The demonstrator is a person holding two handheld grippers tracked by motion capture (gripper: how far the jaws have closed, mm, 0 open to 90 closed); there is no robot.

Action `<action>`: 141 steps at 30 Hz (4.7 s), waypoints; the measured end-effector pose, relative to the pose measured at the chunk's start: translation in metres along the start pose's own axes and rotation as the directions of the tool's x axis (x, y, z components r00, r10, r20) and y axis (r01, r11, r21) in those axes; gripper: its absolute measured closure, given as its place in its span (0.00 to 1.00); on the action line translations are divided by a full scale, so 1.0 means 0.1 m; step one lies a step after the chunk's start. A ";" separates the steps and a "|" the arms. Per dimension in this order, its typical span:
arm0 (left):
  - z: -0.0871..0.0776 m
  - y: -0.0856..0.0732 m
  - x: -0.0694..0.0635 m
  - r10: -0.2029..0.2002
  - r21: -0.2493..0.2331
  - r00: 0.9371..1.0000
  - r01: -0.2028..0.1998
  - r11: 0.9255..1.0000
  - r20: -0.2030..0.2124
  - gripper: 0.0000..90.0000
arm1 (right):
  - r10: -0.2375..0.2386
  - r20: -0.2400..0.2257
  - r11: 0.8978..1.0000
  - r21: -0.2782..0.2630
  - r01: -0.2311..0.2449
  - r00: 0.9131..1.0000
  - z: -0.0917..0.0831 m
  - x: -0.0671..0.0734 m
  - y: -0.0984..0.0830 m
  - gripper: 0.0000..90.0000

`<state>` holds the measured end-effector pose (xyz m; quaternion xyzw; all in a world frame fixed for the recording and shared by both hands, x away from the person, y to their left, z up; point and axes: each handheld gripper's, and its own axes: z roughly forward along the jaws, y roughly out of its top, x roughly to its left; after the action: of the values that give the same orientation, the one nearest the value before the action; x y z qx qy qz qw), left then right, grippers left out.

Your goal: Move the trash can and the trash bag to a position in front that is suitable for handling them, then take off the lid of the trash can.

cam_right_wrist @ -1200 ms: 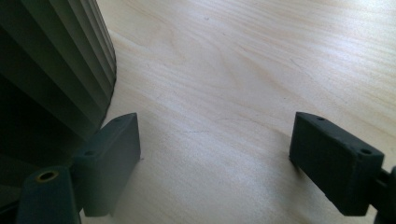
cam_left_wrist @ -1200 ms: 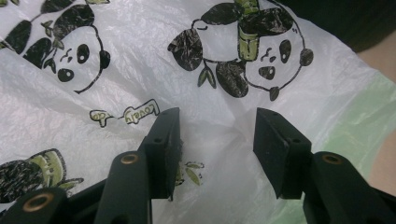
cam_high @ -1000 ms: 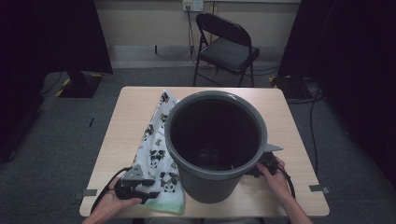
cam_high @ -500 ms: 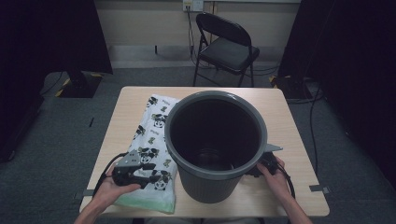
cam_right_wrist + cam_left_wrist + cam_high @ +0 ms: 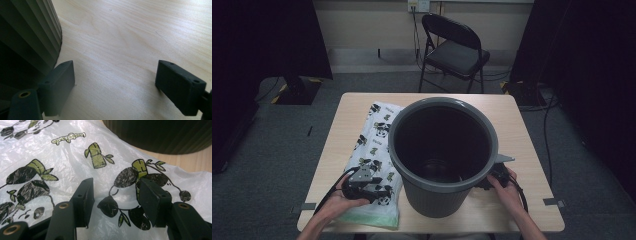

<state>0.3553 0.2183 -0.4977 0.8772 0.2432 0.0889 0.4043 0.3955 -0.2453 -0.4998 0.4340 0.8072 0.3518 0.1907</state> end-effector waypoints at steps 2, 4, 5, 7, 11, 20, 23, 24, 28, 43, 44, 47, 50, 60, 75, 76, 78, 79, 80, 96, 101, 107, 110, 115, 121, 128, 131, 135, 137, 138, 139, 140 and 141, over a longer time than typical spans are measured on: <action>-0.01 -0.02 -0.03 -0.026 -0.011 0.999 0.026 1.000 -0.019 0.48 | 0.000 0.000 1.000 0.000 0.000 1.000 0.00 0.00 0.00 0.17; -0.02 -0.03 -0.11 -0.097 -0.013 0.994 0.097 0.995 -0.041 0.46 | 0.000 0.000 1.000 0.000 0.000 1.000 0.00 0.00 0.00 0.17; -0.02 -0.03 -0.11 -0.097 -0.013 0.994 0.097 0.995 -0.041 0.42 | 0.000 0.000 1.000 0.000 0.000 1.000 0.00 0.00 0.00 0.17; -0.03 -0.03 -0.21 -0.128 -0.018 0.991 0.127 0.992 -0.026 0.42 | 0.002 0.000 1.000 0.001 -0.002 1.000 0.00 0.00 0.00 0.17; -0.02 -0.03 -0.31 -0.082 -0.012 0.996 0.082 0.997 0.038 0.42 | 0.002 0.001 1.000 0.002 -0.002 1.000 0.00 0.00 0.00 0.17; 0.05 0.04 -0.03 -0.128 -0.017 0.981 0.127 0.992 -0.147 0.48 | 0.002 0.000 1.000 0.002 -0.002 1.000 0.00 0.00 0.00 0.16; 0.03 0.02 0.03 -0.192 -0.043 0.970 0.187 0.981 -0.149 0.49 | 0.001 0.000 1.000 0.002 -0.001 1.000 0.00 0.00 0.00 0.16; 0.03 0.02 0.03 -0.192 -0.043 0.970 0.187 0.981 -0.149 0.50 | 0.001 0.000 1.000 0.002 -0.001 1.000 0.00 0.00 0.00 0.16; 0.04 0.04 0.01 -0.170 -0.030 0.970 0.168 0.985 -0.175 0.48 | -0.002 0.000 1.000 0.002 0.002 1.000 0.01 0.00 0.01 0.16; 0.11 0.06 -0.05 -0.170 -0.038 0.962 0.166 0.985 -0.213 0.40 | 0.000 0.002 1.000 0.004 0.000 1.000 0.02 -0.01 0.01 0.15; 0.09 0.06 -0.05 -0.143 -0.021 0.968 0.141 0.990 -0.207 0.40 | -0.001 0.002 1.000 0.004 0.001 1.000 0.02 -0.01 0.01 0.15; 0.05 0.06 -0.05 -0.178 -0.022 0.972 0.177 0.984 -0.156 0.37 | 0.000 0.002 1.000 0.004 0.000 1.000 0.02 0.00 0.01 0.15; 0.02 0.07 -0.04 -0.198 -0.037 0.971 0.195 0.980 -0.135 0.32 | 0.000 0.002 1.000 0.004 0.000 1.000 0.02 0.00 0.01 0.15; -0.05 0.13 -0.07 -0.206 -0.060 0.974 0.201 0.978 -0.099 0.27 | -0.001 -0.017 1.000 0.018 0.001 1.000 -0.03 -0.05 0.06 0.26; 0.06 0.13 -0.13 -0.177 0.016 0.979 0.179 0.984 -0.100 0.26 | 0.065 -0.128 0.989 -0.127 -0.081 0.990 -0.42 -0.11 0.48 0.44; 0.07 0.13 -0.12 -0.165 0.025 0.980 0.169 0.985 -0.115 0.25 | 0.047 -0.138 0.990 -0.122 -0.064 0.989 -0.44 -0.11 0.55 0.49; 0.09 0.14 -0.13 -0.153 0.035 0.980 0.159 0.987 -0.125 0.23 | 0.031 -0.137 0.992 -0.120 -0.048 0.990 -0.50 -0.14 0.70 0.49; 0.10 0.14 -0.14 -0.139 0.032 0.982 0.144 0.989 -0.127 0.23 | 0.036 -0.143 0.989 -0.136 -0.055 0.989 -0.53 -0.17 0.77 0.51; 0.10 0.14 -0.15 -0.131 0.038 0.983 0.137 0.990 -0.131 0.23 | 0.037 -0.151 0.988 -0.144 -0.059 0.988 -0.57 -0.19 0.84 0.51; 0.07 0.16 -0.15 -0.148 0.014 0.984 0.151 0.989 -0.102 0.30 | 0.068 -0.212 0.956 -0.264 -0.125 0.975 -1.25 -0.44 1.83 0.51; 0.11 0.15 -0.14 -0.140 0.040 0.985 0.145 0.989 -0.103 0.30 | 0.047 -0.224 0.948 -0.298 -0.114 0.973 -1.40 -0.35 2.05 0.41; 0.10 0.15 -0.14 -0.143 0.037 0.984 0.148 0.988 -0.106 0.30 | -0.047 -0.319 0.954 -0.296 -0.052 0.947 -1.44 -0.13 2.17 0.40; 0.11 0.14 -0.15 -0.136 0.030 0.985 0.140 0.990 -0.107 0.29 | -0.093 -0.353 0.954 -0.299 -0.018 0.931 -1.45 -0.02 2.21 0.52; 0.13 0.12 -0.17 -0.130 0.016 0.987 0.133 0.991 -0.097 0.26 | -0.144 -0.393 0.963 -0.268 0.037 0.908 -1.45 0.08 2.29 0.68; 0.12 0.10 -0.18 -0.109 0.013 0.988 0.111 0.994 -0.113 0.25 | -0.171 -0.343 0.975 -0.194 0.108 0.924 -1.42 0.17 2.36 0.72; 0.13 0.10 -0.18 -0.096 0.012 0.989 0.098 0.995 -0.114 0.25 | -0.187 -0.284 0.979 -0.132 0.155 0.940 -1.42 0.24 2.50 0.67; 0.13 0.10 -0.18 -0.094 0.010 0.989 0.096 0.995 -0.113 0.24 | -0.177 -0.244 0.981 -0.117 0.152 0.954 -1.42 0.22 2.54 0.66; 0.13 0.10 -0.18 -0.092 0.009 0.989 0.094 0.996 -0.113 0.24 | -0.163 -0.242 0.987 -0.040 0.158 0.956 -1.30 0.17 2.54 0.65; 0.13 0.10 -0.18 -0.091 0.008 0.989 0.093 0.996 -0.113 0.24 | -0.170 -0.253 0.985 -0.019 0.171 0.952 -1.25 0.18 2.53 0.69; 0.13 0.10 -0.18 -0.091 0.008 0.989 0.093 0.996 -0.113 0.24 | -0.179 -0.248 0.983 -0.012 0.181 0.952 -1.23 0.19 2.53 0.70; 0.13 0.10 -0.18 -0.092 0.007 0.990 0.094 0.996 -0.110 0.24 | -0.184 -0.243 0.982 -0.003 0.189 0.952 -1.21 0.21 2.53 0.71; 0.13 0.10 -0.18 -0.093 0.007 0.990 0.094 0.996 -0.111 0.24 | -0.188 -0.245 0.980 0.011 0.197 0.951 -1.19 0.22 2.54 0.73; 0.13 0.10 -0.18 -0.092 0.007 0.990 0.094 0.996 -0.111 0.24 | -0.197 -0.237 0.978 0.018 0.207 0.951 -1.17 0.23 2.54 0.73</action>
<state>0.3480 0.1951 -0.4986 0.8610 0.3063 0.1169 0.3888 0.4546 -0.1777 -0.2337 0.3086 0.8715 0.3617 0.1200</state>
